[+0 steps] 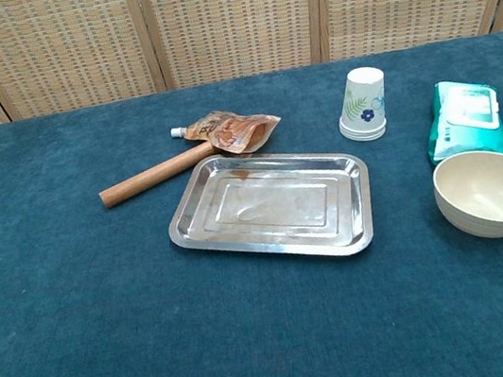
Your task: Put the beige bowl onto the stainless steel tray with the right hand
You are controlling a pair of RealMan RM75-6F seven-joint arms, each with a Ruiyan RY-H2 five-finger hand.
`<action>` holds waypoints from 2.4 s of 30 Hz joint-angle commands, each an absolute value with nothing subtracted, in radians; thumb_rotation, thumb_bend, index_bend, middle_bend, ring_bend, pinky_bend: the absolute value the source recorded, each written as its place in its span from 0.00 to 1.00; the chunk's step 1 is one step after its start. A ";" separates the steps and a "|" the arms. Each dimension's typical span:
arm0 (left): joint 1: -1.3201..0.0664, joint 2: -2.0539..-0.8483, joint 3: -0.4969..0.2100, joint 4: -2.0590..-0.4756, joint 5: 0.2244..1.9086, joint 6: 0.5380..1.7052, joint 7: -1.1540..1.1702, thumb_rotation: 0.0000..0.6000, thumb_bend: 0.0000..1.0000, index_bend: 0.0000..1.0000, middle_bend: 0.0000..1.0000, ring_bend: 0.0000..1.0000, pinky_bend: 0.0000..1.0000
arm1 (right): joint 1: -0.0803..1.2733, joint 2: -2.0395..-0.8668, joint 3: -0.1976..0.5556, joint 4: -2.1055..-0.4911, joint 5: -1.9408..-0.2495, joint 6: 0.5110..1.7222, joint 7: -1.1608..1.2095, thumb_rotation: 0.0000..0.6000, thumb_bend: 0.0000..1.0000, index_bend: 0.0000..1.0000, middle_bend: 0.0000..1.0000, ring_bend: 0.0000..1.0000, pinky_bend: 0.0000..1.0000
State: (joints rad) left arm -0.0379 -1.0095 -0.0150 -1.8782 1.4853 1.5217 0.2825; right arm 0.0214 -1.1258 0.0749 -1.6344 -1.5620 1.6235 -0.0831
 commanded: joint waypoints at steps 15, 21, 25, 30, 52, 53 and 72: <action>-0.046 -1.025 -0.035 -1.865 1.440 1.510 0.303 1.00 0.00 0.00 0.00 0.00 0.00 | 0.134 -1.156 0.049 -1.541 -1.635 1.451 -0.019 1.00 0.00 0.02 0.00 0.00 0.00; -0.056 -1.045 -0.047 -1.868 1.400 1.496 0.340 1.00 0.00 0.00 0.00 0.00 0.00 | 0.271 -1.223 0.048 -1.426 -1.690 1.295 0.079 1.00 0.00 0.15 0.00 0.00 0.00; -0.064 -1.061 -0.055 -1.864 1.377 1.487 0.369 1.00 0.00 0.00 0.00 0.00 0.00 | 0.373 -1.270 0.046 -1.386 -1.671 1.124 0.062 1.00 0.00 0.26 0.00 0.00 0.00; -0.075 -1.067 -0.066 -1.853 1.342 1.471 0.376 1.00 0.00 0.00 0.00 0.00 0.00 | 0.402 -1.314 0.024 -1.375 -1.663 1.073 0.017 1.00 0.00 0.34 0.00 0.00 0.00; -0.084 -1.065 -0.060 -1.856 1.331 1.462 0.372 1.00 0.00 0.00 0.00 0.00 0.00 | 0.432 -1.441 -0.007 -1.249 -1.687 1.155 0.007 1.00 0.53 0.68 0.00 0.00 0.00; -0.084 -1.063 -0.061 -1.857 1.329 1.462 0.370 1.00 0.00 0.00 0.00 0.00 0.00 | 0.433 -1.436 -0.007 -1.263 -1.694 1.167 0.004 1.00 0.53 0.68 0.00 0.00 0.00; -0.122 -1.057 -0.078 -1.839 1.278 1.397 0.334 1.00 0.00 0.00 0.00 0.00 0.00 | 0.754 -1.422 0.240 -1.584 -1.471 0.825 -0.459 1.00 0.53 0.68 0.00 0.00 0.00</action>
State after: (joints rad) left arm -0.1207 -1.0574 -0.0775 -1.8388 1.2780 1.3980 0.3364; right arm 0.6815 -1.3801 0.1843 -1.5810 -1.5480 0.9055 -0.3778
